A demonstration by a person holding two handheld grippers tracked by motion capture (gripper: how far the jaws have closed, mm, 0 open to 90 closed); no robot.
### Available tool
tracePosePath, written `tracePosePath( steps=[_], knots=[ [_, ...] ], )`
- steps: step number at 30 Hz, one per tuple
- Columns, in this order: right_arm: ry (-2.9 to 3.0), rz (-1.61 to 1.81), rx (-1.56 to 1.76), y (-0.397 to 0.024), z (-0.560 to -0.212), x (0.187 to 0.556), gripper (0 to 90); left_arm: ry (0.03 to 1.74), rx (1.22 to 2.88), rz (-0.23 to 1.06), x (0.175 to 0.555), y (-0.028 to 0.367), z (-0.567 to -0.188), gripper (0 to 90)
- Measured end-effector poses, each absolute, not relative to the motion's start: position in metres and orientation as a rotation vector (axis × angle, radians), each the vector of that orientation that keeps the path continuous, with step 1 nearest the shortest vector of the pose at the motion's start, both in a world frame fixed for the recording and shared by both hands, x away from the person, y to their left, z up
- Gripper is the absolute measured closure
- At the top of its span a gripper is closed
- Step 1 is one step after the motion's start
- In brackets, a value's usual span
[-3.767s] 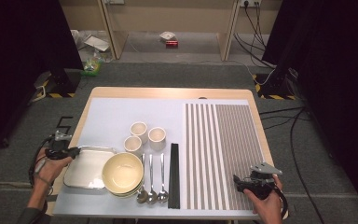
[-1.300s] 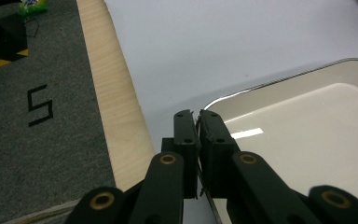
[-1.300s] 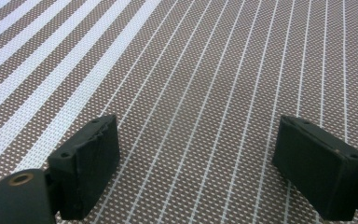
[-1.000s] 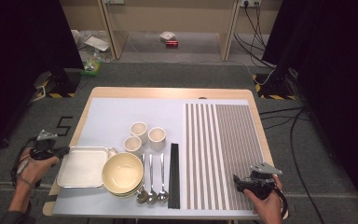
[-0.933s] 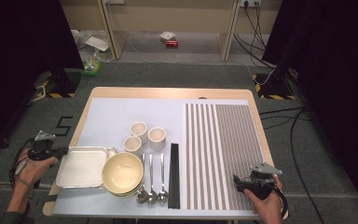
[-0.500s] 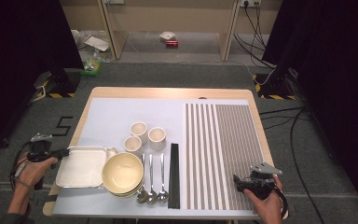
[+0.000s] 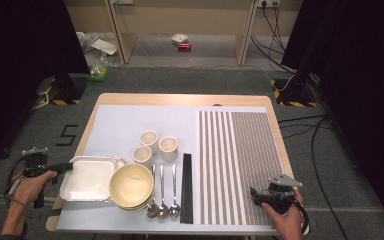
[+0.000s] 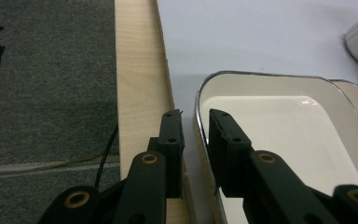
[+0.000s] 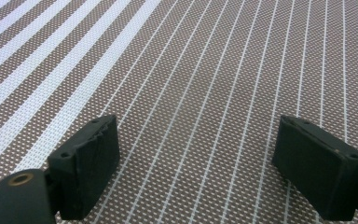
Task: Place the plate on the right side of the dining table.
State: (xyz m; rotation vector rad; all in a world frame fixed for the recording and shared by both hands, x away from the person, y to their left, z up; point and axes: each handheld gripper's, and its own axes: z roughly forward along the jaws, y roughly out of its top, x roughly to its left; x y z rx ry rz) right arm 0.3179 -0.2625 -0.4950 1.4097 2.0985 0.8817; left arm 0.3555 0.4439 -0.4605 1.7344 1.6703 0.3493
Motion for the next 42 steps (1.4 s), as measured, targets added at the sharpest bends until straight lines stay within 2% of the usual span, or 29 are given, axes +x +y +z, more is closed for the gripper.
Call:
tracePosePath(
  steps=[3, 8, 11, 18, 22, 31, 42],
  knots=[
    [2.099, 0.881, 1.41, -0.262, -0.495, 0.318, 14.9, 1.68, 1.695, 0.316, 0.356, 0.443, -0.463, 77.8],
    [2.098, 0.882, 1.41, -0.263, -0.495, 0.318, 14.8, 1.683, 1.693, 0.351, 0.357, 0.439, -0.462, 84.7],
    [2.098, 0.882, 1.409, -0.263, -0.495, 0.318, 14.8, 1.684, 1.62, 0.357, 0.36, 0.438, -0.463, 88.4],
    [2.098, 0.883, 1.41, -0.262, -0.495, 0.318, 14.9, 1.652, 1.651, 0.375, 0.363, 0.434, -0.455, 88.5],
    [2.098, 0.884, 1.41, -0.262, -0.495, 0.318, 14.8, 1.647, 1.599, 0.372, 0.362, 0.437, -0.446, 88.5],
    [2.098, 0.878, 1.411, -0.263, -0.495, 0.318, 14.8, 1.619, 1.582, 0.409, 0.361, 0.441, -0.413, 88.5],
    [2.098, 0.879, 1.412, -0.263, -0.495, 0.318, 14.8, 1.547, 1.596, 0.437, 0.365, 0.425, -0.373, 88.5]
  ],
)
